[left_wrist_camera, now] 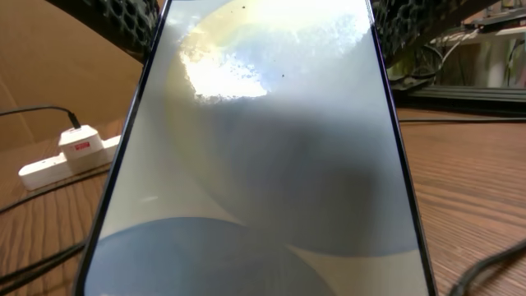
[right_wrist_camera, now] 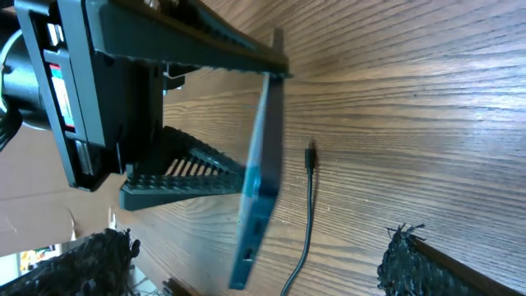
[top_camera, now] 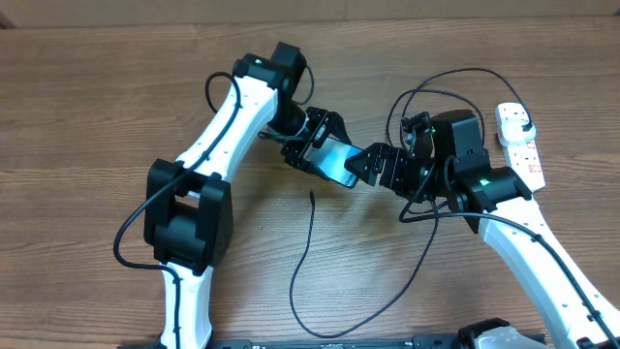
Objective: Plug charger to phone and switch on socket
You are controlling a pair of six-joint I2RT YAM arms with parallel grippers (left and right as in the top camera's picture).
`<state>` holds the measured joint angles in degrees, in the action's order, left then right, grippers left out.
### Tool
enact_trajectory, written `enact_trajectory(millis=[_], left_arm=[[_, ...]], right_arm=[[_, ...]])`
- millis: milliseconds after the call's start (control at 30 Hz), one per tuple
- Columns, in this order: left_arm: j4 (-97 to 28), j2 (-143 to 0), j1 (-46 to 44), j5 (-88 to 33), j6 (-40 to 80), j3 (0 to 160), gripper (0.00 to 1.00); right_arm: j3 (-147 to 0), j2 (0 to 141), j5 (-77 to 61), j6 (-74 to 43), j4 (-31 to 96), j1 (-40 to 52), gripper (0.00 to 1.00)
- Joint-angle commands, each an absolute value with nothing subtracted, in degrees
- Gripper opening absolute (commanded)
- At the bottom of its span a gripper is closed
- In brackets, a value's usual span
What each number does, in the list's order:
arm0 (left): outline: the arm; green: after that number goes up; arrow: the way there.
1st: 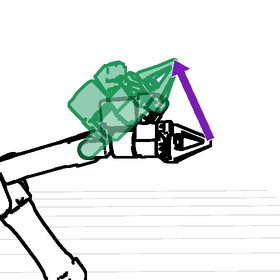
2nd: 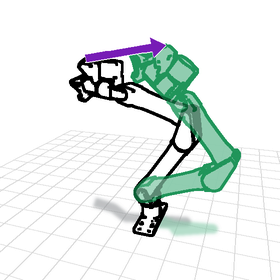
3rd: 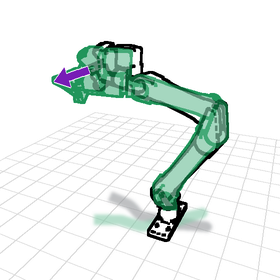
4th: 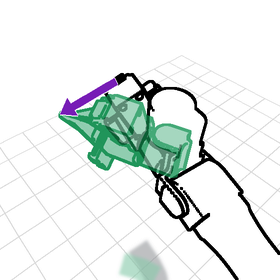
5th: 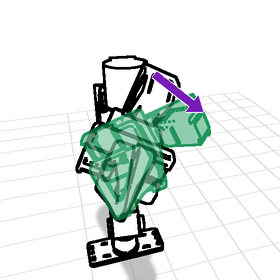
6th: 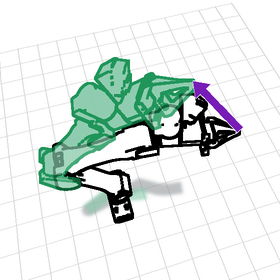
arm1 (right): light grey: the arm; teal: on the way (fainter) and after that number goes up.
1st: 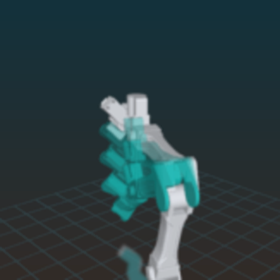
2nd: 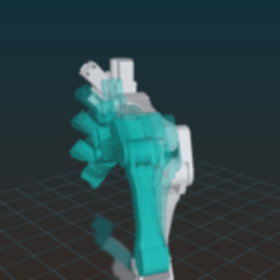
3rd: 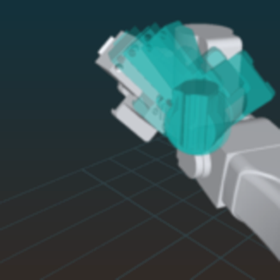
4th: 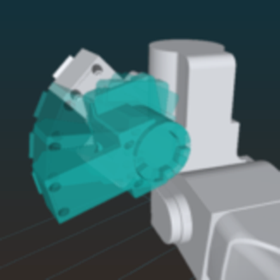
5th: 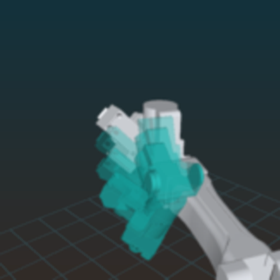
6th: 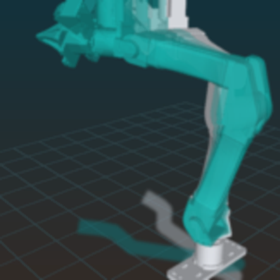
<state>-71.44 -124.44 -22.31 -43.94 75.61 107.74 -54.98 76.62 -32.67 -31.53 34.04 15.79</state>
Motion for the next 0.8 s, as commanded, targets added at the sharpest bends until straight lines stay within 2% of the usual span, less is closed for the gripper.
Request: enact_trajectory(millis=[0, 400, 767], left_arm=[[-69.32, -124.70, -24.10, -45.01, 79.90, 109.34, 0.04], [-65.87, -124.70, -26.35, -47.44, 82.98, 109.34, 0.04], [-64.79, -124.70, -28.58, -48.53, 84.97, 109.34, 0.04]], right_arm=[[-56.23, 76.75, -31.48, -31.77, 33.69, 16.08, 1.00], [-56.21, 76.75, -25.19, -31.77, 34.94, 16.08, 0.99], [-56.21, 76.75, -21.65, -34.76, 34.79, 16.08, 0.83]])
